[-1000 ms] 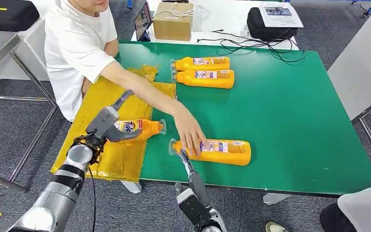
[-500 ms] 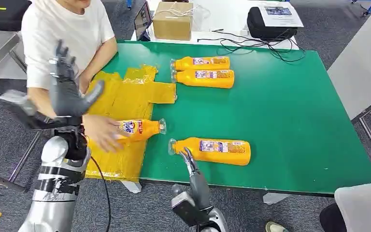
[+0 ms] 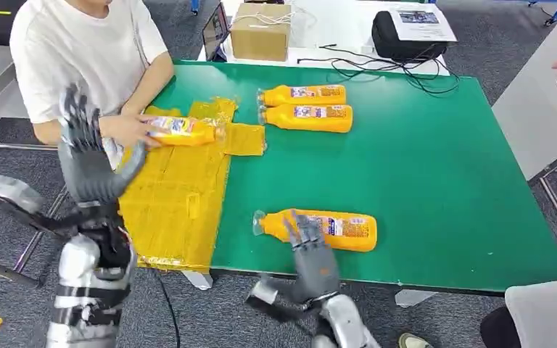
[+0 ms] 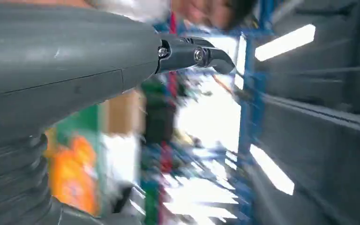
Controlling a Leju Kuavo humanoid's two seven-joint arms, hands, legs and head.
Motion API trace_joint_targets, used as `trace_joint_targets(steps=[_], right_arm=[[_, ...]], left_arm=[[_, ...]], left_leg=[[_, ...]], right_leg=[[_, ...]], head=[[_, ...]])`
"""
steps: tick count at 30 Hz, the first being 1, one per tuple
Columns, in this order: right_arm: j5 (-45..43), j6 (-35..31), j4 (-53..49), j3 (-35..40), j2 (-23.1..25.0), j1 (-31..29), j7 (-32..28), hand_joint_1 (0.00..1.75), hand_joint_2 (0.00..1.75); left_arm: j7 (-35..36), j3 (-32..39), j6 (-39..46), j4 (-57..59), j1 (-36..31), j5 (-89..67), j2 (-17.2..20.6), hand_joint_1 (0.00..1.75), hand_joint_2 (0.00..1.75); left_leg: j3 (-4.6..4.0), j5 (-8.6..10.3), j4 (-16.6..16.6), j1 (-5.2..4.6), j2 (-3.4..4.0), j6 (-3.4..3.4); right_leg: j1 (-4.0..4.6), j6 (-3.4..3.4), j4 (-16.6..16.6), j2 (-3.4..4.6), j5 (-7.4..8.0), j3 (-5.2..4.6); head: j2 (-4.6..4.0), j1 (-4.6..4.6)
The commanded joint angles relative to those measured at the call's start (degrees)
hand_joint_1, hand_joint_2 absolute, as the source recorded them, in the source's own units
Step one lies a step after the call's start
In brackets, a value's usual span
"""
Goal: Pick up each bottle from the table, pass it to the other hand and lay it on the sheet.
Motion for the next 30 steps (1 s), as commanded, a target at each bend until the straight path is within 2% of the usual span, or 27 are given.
trace_joint_targets(steps=[1,6,10,15,17,20,25,26,27,28,30], right_arm=[[3.6,3.17,13.49,-12.74,-6.69,-11.64,3.11,0.0,1.75],[4.23,6.14,18.84,-12.83,-5.25,-15.67,2.17,0.0,1.75],[5.22,6.17,19.81,-12.0,-4.65,-16.3,2.68,0.0,1.75],[2.91,12.88,23.75,-11.15,-2.44,-18.7,1.77,0.0,1.75],[2.65,13.06,23.97,-11.2,-2.29,-18.76,1.77,0.0,1.75],[2.8,15.1,25.31,-10.4,-2.44,-19.34,1.86,0.0,1.75],[7.71,23.71,29.91,-5.39,-3.29,-23.1,9.51,0.0,1.75],[7.7,25.16,30.63,-5.29,-3.26,-23.89,9.89,0.12,1.75],[7.85,25.99,31.19,-5.03,-3.3,-24.69,9.92,0.75,1.75],[7.95,27.19,31.83,-4.61,-3.39,-25.47,9.75,1.75,1.75],[8.08,28.3,32.19,-4.51,-3.18,-26.45,10.54,1.75,1.75]], left_arm=[[-1.47,-6.83,4.41,15.74,8.53,-7.51,-3.4,0.0,1.75],[-1.85,-7.79,4.93,18.23,7.66,-10.82,-2.83,0.0,1.75],[-1.67,-8.2,4.89,17.72,7.67,-11.49,-2.89,0.0,1.75],[-1.34,-8.49,4.63,18.13,6.99,-12.19,-3.4,0.0,1.75],[-1.31,-8.52,4.6,18.15,6.93,-12.18,-3.45,0.0,1.75],[-0.95,-8.68,4.22,18.05,6.99,-12.19,-3.38,0.0,1.75],[0.93,-9.0,2.76,16.98,7.23,-11.87,-3.46,0.0,1.75],[1.34,-9.14,2.25,16.92,7.08,-11.64,-3.47,0.0,1.75],[1.37,-9.31,2.15,16.87,6.89,-11.64,-3.52,0.0,1.75],[1.57,-9.59,1.75,16.97,6.6,-11.5,-3.51,0.0,1.75],[1.64,-9.81,1.6,16.72,6.36,-11.47,-3.65,0.0,1.75]], left_leg=[[0.28,-0.01,-0.15,-0.07,-0.14,0.0],[0.4,-0.16,-0.08,-0.04,-0.06,-0.03],[0.17,-0.1,-0.04,-0.06,0.0,0.02],[0.44,-0.32,0.09,0.11,0.07,-0.08],[0.13,-0.11,-0.02,-0.02,0.04,0.03],[0.16,-0.11,-0.02,-0.02,-0.02,0.02],[0.21,-0.13,0.0,0.01,0.05,0.0],[0.16,-0.08,-0.02,-0.03,0.01,0.03],[0.3,-0.15,0.02,0.04,0.02,-0.03],[0.33,-0.1,0.0,0.0,0.03,0.01],[0.46,-0.1,0.03,0.03,-0.05,-0.01]], right_leg=[[-0.08,-0.01,-0.17,-0.03,-0.03,0.34],[-0.06,-0.04,-0.14,0.13,-0.02,0.43],[-0.06,0.02,-0.07,0.1,0.04,0.16],[0.09,-0.09,-0.02,0.29,-0.11,0.44],[-0.03,0.04,-0.05,0.14,0.05,0.13],[-0.04,0.03,-0.04,0.07,0.02,0.18],[-0.01,-0.01,-0.05,0.17,0.03,0.21],[-0.04,0.03,-0.05,0.1,0.05,0.16],[0.03,-0.03,-0.04,0.19,0.01,0.29],[-0.01,0.01,-0.05,0.15,0.04,0.29],[0.01,-0.02,-0.04,0.1,0.03,0.44]], head=[[0.0,0.02],[0.0,0.0],[0.0,0.0],[0.0,-0.02],[0.0,-0.02],[0.0,-0.02],[0.0,-0.02],[0.0,-0.02],[0.0,-0.02],[0.0,-0.02],[0.0,-0.02]])
